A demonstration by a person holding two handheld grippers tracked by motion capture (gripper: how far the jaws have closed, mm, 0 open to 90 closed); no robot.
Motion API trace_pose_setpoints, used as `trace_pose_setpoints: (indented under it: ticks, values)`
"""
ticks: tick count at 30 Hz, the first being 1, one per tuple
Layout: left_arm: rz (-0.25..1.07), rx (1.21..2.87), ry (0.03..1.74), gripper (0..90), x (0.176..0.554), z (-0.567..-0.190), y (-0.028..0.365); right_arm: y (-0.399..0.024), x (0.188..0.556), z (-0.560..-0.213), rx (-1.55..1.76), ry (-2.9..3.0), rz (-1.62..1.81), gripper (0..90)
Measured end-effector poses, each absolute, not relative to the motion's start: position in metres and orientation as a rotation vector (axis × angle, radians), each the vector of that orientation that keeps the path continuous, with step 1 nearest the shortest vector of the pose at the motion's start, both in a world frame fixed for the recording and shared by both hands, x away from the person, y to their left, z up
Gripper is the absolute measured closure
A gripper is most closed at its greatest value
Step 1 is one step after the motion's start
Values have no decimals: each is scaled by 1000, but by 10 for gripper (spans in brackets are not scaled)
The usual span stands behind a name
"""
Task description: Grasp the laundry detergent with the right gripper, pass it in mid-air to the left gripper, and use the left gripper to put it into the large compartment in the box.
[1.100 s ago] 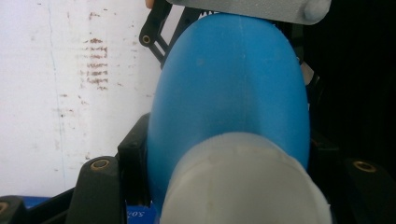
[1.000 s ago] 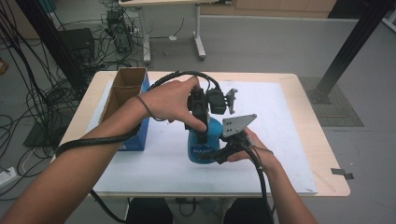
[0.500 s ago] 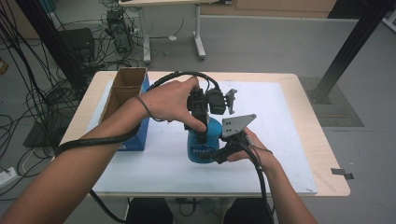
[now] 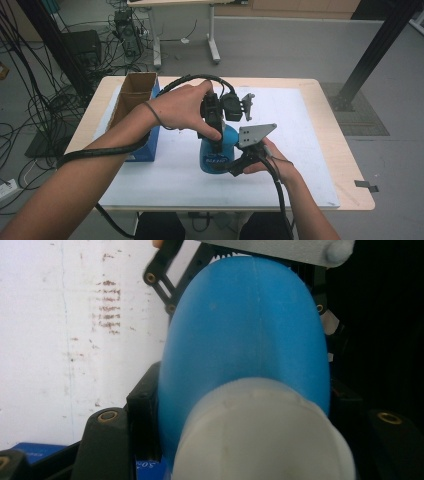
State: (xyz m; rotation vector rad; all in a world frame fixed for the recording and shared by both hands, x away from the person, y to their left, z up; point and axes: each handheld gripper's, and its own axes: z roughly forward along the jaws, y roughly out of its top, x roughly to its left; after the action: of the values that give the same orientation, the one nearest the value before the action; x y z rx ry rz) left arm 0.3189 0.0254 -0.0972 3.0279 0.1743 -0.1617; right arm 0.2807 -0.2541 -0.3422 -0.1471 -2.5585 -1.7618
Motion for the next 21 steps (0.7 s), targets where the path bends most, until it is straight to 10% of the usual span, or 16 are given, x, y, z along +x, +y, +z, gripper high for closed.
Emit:
trace_pose_setpoints:
  ticks: [10, 21]
  values:
    - [-162, 3030, 191, 375, 319, -96, 27, -263, 275, -351, -211, -2552, -1784, 41]
    - [-157, 3030, 216, 374, 319, -96, 29, -271, 269, -355, -231, -2600, -1771, 11]
